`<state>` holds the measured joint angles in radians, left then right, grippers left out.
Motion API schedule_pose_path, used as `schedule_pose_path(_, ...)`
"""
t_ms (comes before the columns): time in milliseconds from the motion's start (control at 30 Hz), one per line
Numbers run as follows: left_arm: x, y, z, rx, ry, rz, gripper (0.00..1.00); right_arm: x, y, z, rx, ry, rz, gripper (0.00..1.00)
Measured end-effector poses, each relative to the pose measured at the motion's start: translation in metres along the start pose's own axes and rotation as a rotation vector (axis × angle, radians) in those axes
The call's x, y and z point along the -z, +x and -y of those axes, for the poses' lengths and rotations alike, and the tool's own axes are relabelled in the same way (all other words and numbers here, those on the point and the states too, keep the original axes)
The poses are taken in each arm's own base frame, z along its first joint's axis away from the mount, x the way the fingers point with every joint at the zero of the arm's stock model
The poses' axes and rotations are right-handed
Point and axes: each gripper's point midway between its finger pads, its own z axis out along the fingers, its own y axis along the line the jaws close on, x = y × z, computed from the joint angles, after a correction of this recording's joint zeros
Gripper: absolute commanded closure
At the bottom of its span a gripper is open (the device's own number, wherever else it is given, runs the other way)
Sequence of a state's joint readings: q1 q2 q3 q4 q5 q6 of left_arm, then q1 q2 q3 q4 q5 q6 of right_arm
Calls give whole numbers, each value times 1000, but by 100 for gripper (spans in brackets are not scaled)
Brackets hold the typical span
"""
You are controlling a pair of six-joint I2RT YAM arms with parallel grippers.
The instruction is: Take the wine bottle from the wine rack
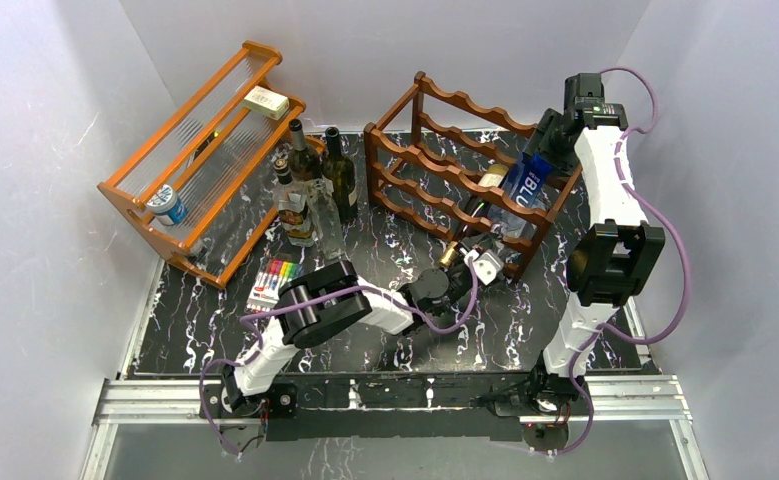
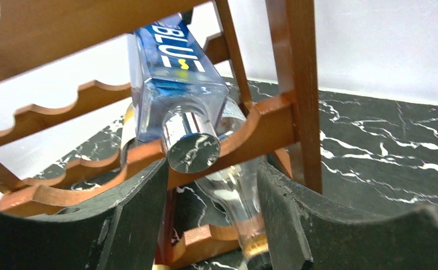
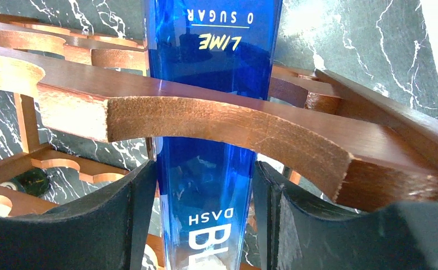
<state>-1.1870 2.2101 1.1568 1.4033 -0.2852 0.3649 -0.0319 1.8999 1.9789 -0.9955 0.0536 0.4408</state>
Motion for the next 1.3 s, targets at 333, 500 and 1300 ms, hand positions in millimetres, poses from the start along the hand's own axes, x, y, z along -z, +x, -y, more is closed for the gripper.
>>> schedule_pose_path(333,-20,-13,-12,-35,-82,48,56,0,0,0,-3,-8,0,68)
schedule_pose_path(500,-22,-14,-16,-60,-103,42,68,1,-1,0,-4,-13,6,68)
schedule_pose_path(1300,5,-47,-6,190,-54,-113,100,20,24,0,16,-60,-109,52)
